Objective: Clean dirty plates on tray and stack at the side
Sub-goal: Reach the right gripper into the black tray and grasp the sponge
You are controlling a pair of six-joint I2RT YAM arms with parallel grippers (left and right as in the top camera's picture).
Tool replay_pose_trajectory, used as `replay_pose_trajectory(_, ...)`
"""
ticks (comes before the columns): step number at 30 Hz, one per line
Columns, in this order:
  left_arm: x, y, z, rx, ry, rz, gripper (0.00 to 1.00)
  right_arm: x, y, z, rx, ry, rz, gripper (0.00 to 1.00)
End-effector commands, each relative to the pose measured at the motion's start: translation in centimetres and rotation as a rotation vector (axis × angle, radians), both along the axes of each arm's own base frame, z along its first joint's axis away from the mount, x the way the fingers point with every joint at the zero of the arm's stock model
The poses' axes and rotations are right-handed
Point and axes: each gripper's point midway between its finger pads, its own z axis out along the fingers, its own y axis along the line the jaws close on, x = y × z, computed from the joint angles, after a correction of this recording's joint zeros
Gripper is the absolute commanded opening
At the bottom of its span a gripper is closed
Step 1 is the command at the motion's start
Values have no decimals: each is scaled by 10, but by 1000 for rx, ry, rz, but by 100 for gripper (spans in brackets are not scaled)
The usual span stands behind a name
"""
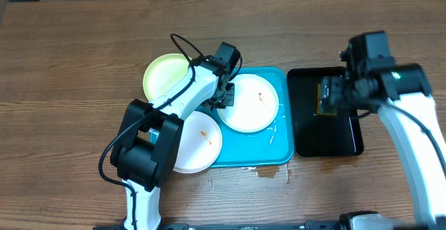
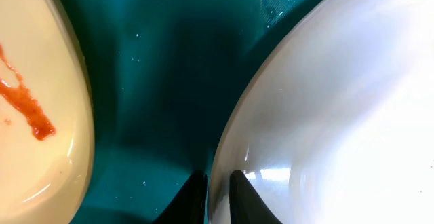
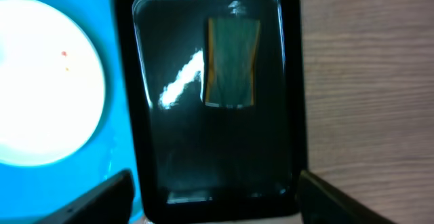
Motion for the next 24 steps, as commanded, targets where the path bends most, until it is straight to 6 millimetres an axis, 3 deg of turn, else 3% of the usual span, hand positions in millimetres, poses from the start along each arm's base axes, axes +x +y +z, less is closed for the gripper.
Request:
replay_pose_trajectory(1, -3, 3, -8, 4, 21, 18, 16, 16, -5, -15, -33, 29, -24, 73)
replay_pose_trajectory(4, -3, 3, -8, 4, 21, 18, 17, 28, -22, -39, -126, 63, -117, 67)
replay_pose_trajectory(7, -3, 3, -8, 4, 22, 18, 17, 39, -26, -65, -142, 108, -130, 63)
replay_pose_trajectory(13, -3, 3, -8, 4, 22, 18, 20, 47, -35, -111, -153, 198, -157, 71)
replay_pose_trajectory(18, -3, 3, -8, 4, 22, 18, 21, 55, -37, -130, -104, 209, -176, 70)
replay_pose_trajectory(24, -3, 3, -8, 4, 21, 18, 23, 68, -28, -133, -27, 170, -176, 66)
